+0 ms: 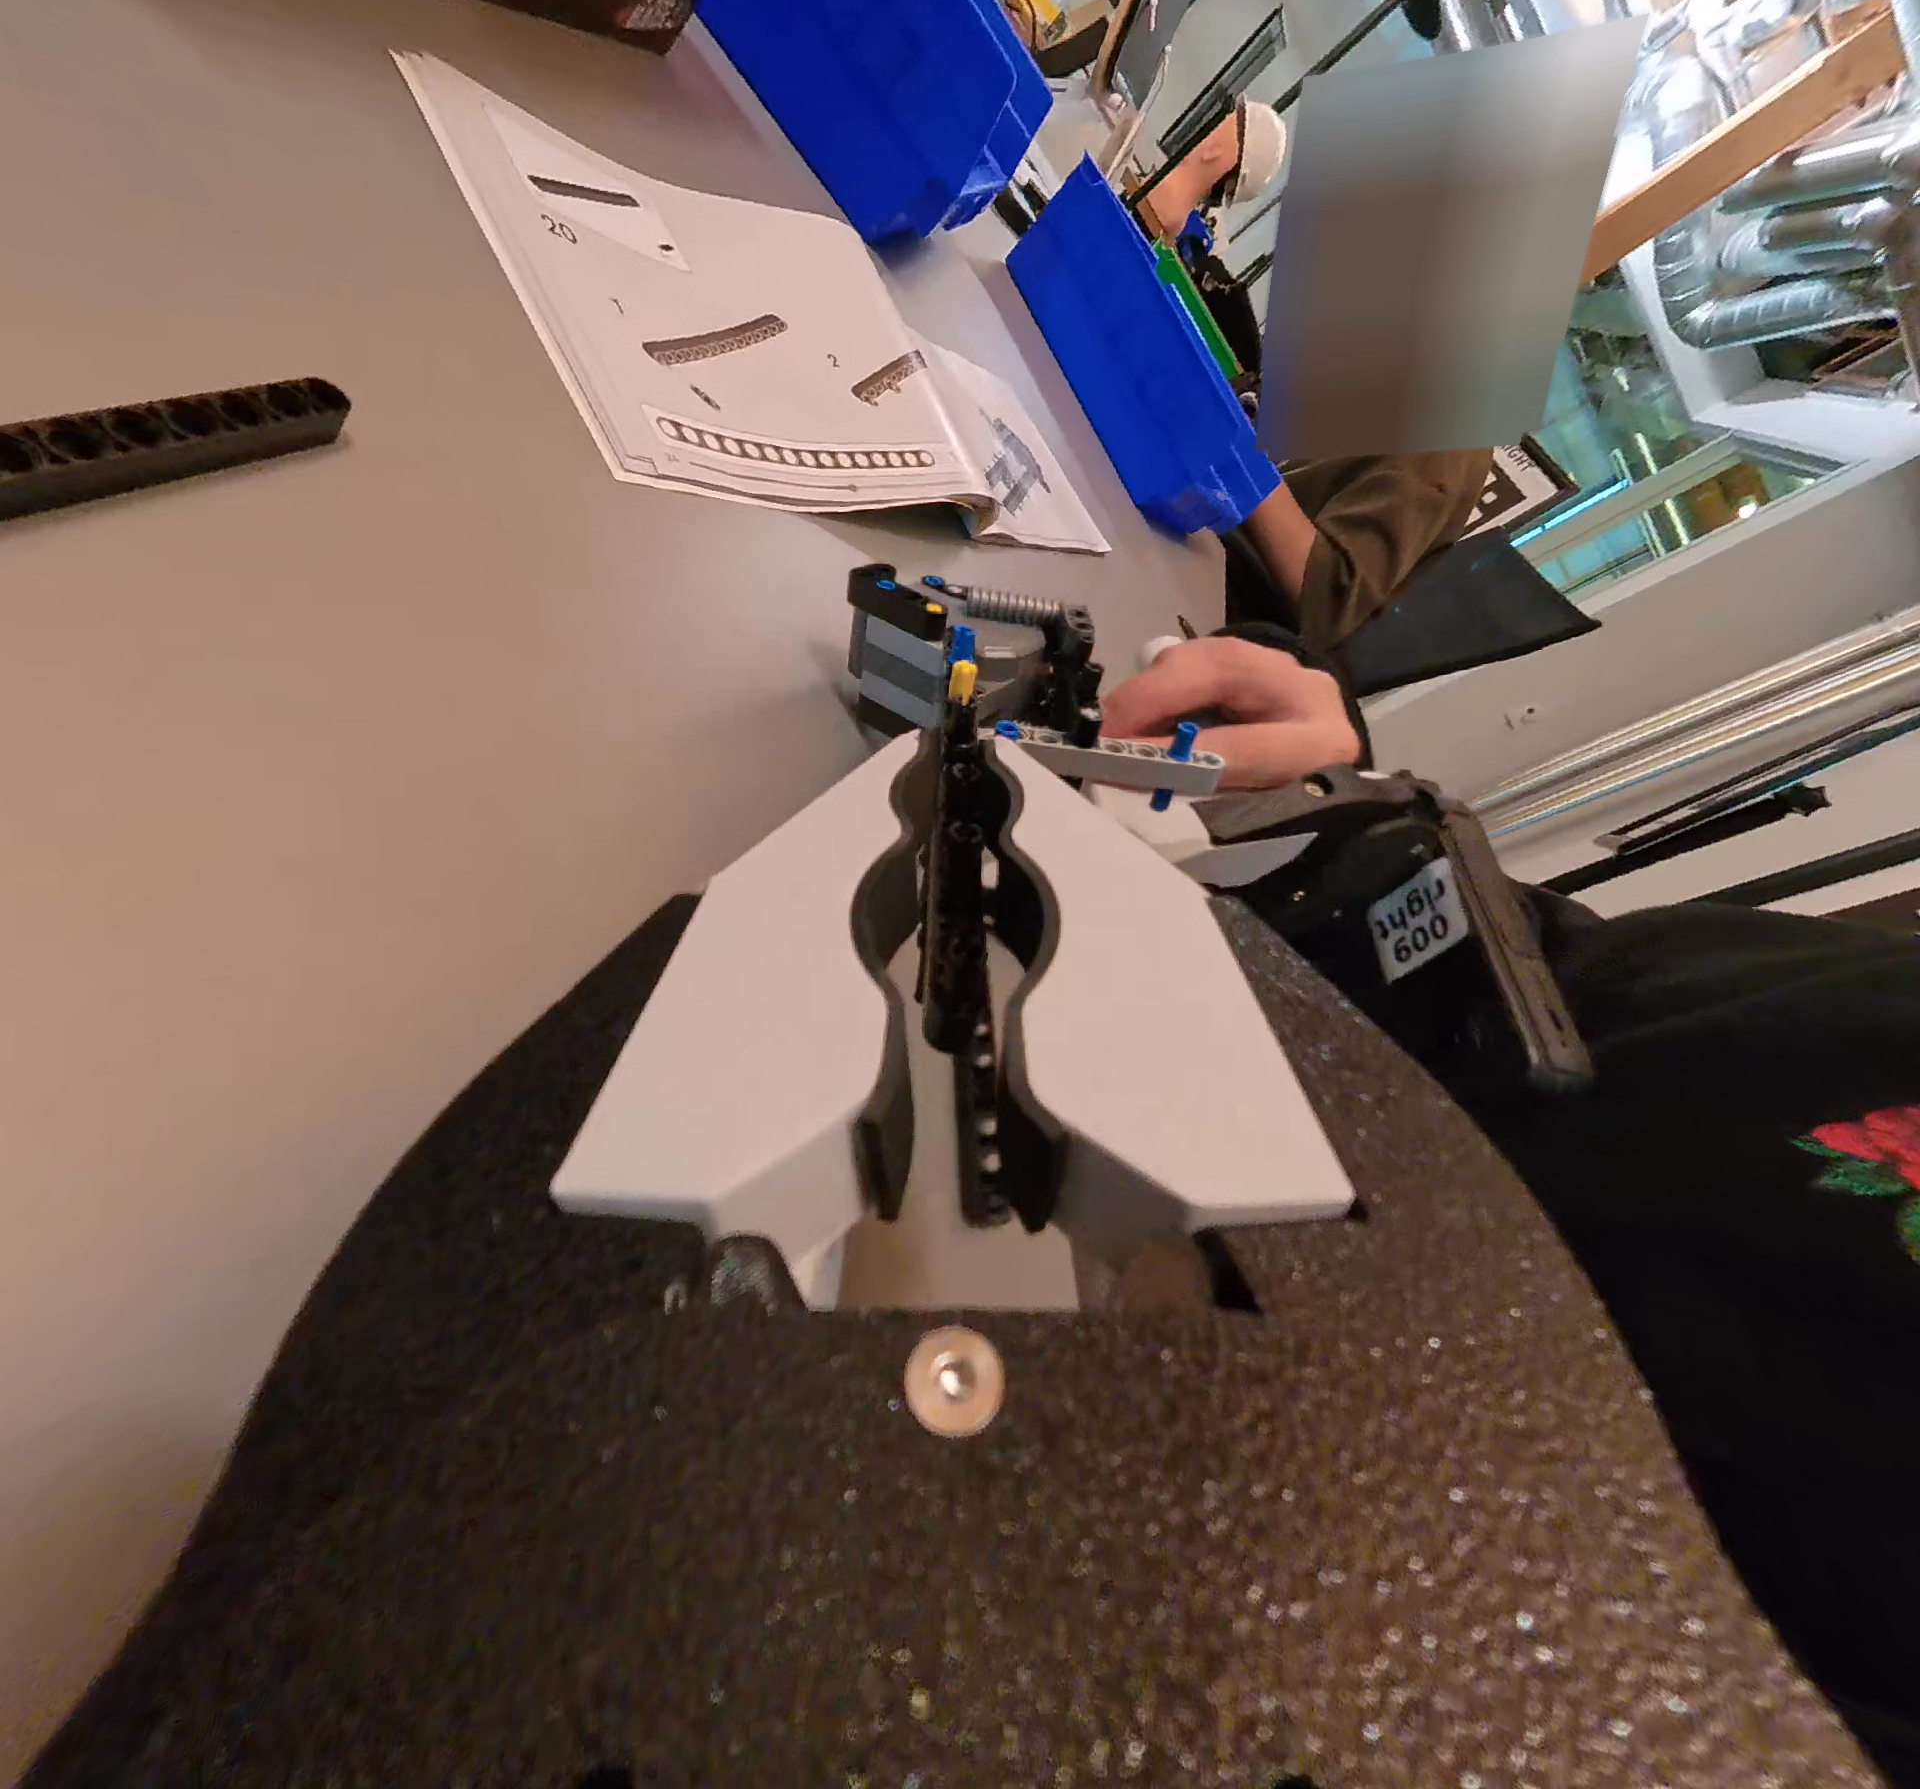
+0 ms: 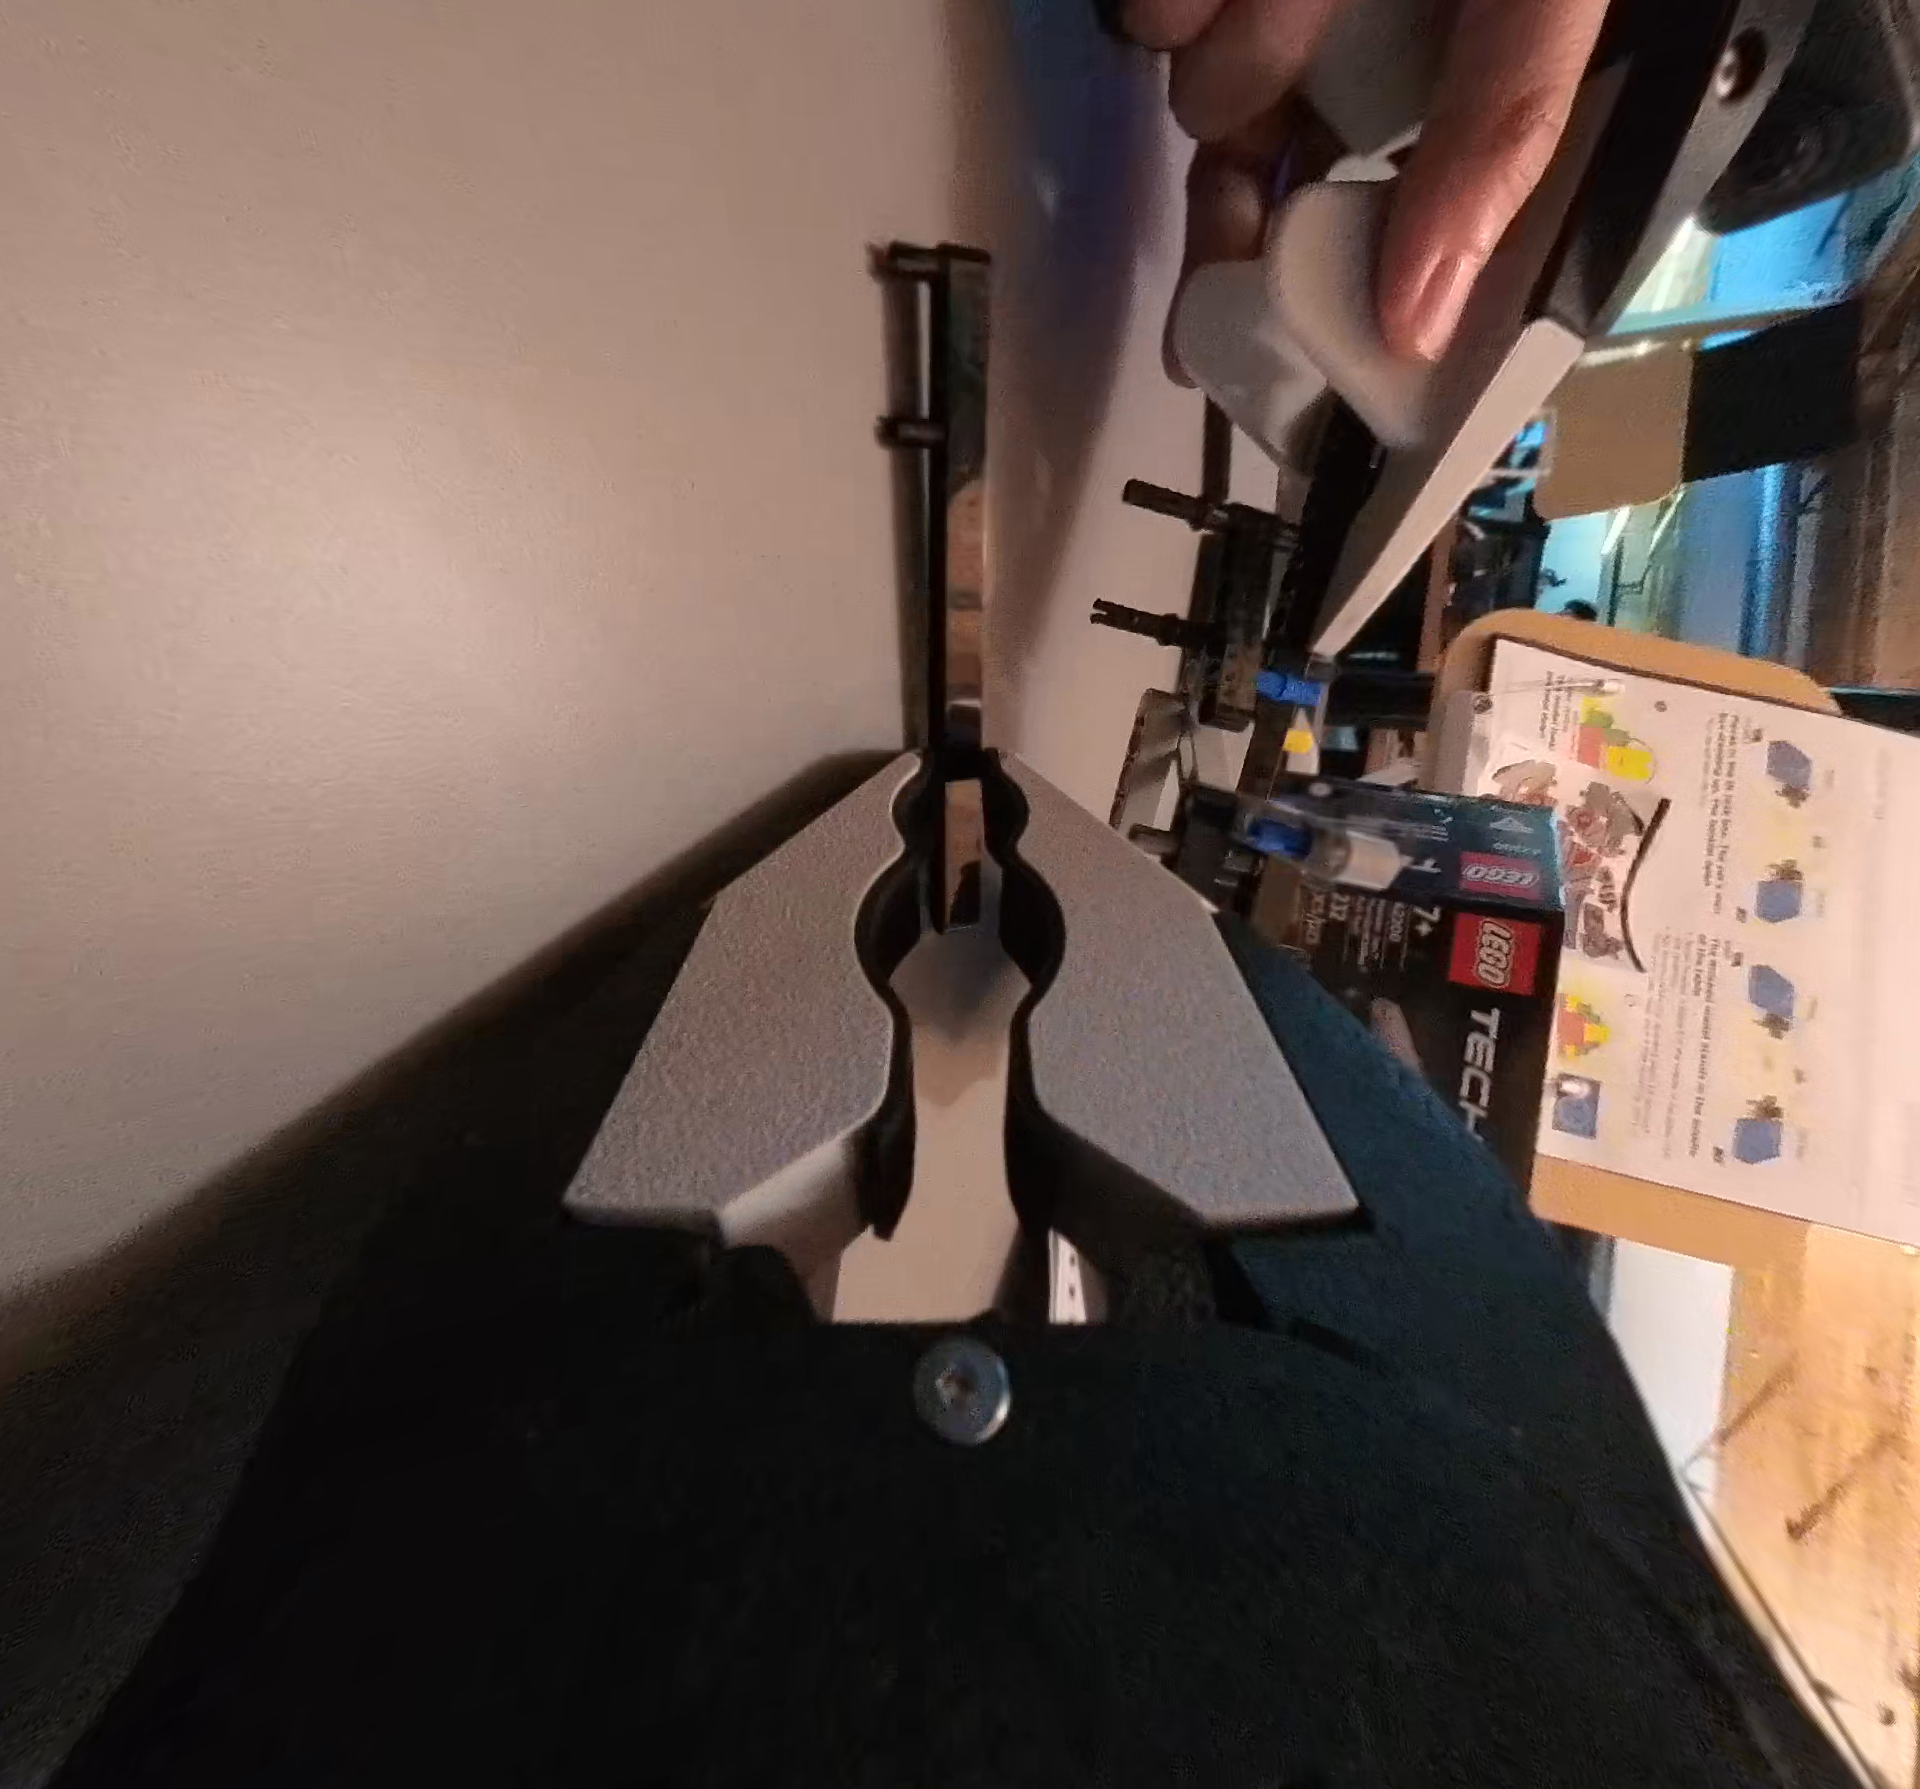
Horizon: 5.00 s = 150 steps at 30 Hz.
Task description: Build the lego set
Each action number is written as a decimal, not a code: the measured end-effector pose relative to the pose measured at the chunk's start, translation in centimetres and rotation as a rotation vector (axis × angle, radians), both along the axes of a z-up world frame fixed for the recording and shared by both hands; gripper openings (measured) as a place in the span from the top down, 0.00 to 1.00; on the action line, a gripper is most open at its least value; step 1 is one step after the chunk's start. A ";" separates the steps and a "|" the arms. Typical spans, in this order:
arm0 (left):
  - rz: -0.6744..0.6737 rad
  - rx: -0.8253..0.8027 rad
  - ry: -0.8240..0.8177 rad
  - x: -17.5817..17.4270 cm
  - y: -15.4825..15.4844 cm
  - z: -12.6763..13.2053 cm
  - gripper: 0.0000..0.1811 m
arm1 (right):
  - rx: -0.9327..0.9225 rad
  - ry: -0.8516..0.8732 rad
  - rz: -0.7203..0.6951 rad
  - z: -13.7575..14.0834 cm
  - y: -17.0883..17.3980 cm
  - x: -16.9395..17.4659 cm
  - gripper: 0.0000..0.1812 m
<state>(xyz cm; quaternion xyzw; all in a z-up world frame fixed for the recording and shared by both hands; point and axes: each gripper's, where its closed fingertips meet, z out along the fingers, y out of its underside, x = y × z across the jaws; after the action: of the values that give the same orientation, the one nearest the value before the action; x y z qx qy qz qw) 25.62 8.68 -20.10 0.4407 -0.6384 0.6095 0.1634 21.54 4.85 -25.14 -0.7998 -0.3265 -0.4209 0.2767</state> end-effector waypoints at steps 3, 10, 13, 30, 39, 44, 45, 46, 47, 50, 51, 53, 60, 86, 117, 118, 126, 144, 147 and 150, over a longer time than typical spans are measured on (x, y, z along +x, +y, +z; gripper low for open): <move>-0.006 0.003 -0.020 0.0 -0.2 0.2 0.97 | 0.005 0.148 0.025 0.1 -0.4 -1.8 0.96; -0.024 0.017 -0.052 -0.6 -0.7 0.7 0.97 | 0.117 0.312 -0.017 2.4 -1.0 -2.5 0.85; -0.018 0.056 -0.060 -0.7 -0.8 0.5 0.97 | 0.114 0.425 -0.020 1.7 -0.7 -3.1 0.85; 0.093 -0.073 0.139 -0.1 -0.1 -0.8 0.97 | 0.218 0.200 -0.159 3.0 -0.5 1.2 0.93; 0.169 -0.194 0.238 0.7 0.0 -0.9 0.97 | 0.206 -0.280 -0.110 4.8 -0.5 2.6 0.80; 0.141 -0.146 0.257 -0.3 -0.3 -1.2 0.97 | 0.198 -0.309 -0.085 4.1 -0.5 3.3 0.77; 0.109 -0.129 0.266 -0.9 -0.4 -1.4 0.96 | 0.189 -0.337 -0.077 4.3 -0.4 3.5 0.77; 0.092 -0.105 0.263 -1.3 -0.4 -1.7 0.96 | 0.181 -0.356 -0.063 4.4 -0.2 3.6 0.77; 0.085 -0.076 0.261 -1.5 -0.2 -2.0 0.95 | 0.173 -0.362 -0.039 4.3 0.2 3.6 0.77; 0.076 0.013 0.257 -1.7 0.6 -3.0 0.93 | 0.164 -0.367 0.009 4.1 1.4 3.7 0.77; 0.092 0.028 0.250 -1.4 1.0 -3.1 0.93 | 0.155 -0.362 0.021 3.8 1.7 3.7 0.78; 0.108 0.084 0.222 -1.1 1.6 -3.3 0.92 | 0.143 -0.387 0.039 3.9 2.4 3.8 0.81; 0.043 0.327 0.044 -0.2 2.1 -4.5 0.92 | 0.108 -0.371 0.058 3.1 3.0 4.3 0.82; -0.253 0.373 -0.045 -3.2 1.2 -4.6 0.89 | -0.147 0.130 -0.005 -0.2 -0.1 2.5 0.97; -0.370 0.644 -0.718 -5.0 -3.2 -3.5 0.74 | 0.427 0.995 -0.793 2.0 -7.6 0.7 0.71; -0.335 0.657 -0.625 -4.4 -3.3 -3.9 0.75 | 0.472 1.003 -0.823 2.0 -7.7 1.3 0.71; -0.228 0.345 0.030 -5.9 -5.8 -4.3 0.83 | 0.498 1.116 -0.850 0.5 -6.2 0.8 0.77; -0.119 0.067 0.137 -3.8 -7.3 -3.0 0.96 | 0.601 1.218 -0.924 0.5 -7.9 2.0 0.86; -0.111 0.018 0.159 -3.5 -7.0 -2.7 0.97 | 0.561 1.272 -0.919 0.4 -7.6 1.6 0.81; -0.071 -0.026 0.154 -2.7 -6.4 -2.2 0.97 | 0.565 1.219 -0.971 0.9 -8.4 2.6 0.80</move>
<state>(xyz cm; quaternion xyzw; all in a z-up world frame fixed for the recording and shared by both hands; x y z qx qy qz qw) 22.91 2.31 -22.28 0.4610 -0.6311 0.5761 0.2392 24.10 -3.52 -24.22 -0.8400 0.3804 -0.0524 0.3833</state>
